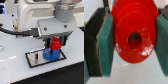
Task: Insert the blue gear onto the right peg, followed by the red gear
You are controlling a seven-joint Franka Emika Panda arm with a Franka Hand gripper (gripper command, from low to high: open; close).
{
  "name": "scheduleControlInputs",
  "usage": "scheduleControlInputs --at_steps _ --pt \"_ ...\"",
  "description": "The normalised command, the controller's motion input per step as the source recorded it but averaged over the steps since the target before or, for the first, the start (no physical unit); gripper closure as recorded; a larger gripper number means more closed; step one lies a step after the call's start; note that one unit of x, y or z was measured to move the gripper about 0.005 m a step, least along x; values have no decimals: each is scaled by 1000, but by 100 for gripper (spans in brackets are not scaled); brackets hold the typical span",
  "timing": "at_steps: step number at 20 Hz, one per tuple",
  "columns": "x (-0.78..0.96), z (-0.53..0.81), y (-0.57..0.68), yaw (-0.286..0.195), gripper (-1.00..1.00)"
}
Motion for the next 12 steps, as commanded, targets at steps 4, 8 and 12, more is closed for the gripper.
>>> scheduleControlInputs --at_steps 4,8,12 --pt "165 -63 -50 0 100" --pt "160 -75 -64 0 100" --pt "161 -75 -70 0 100"
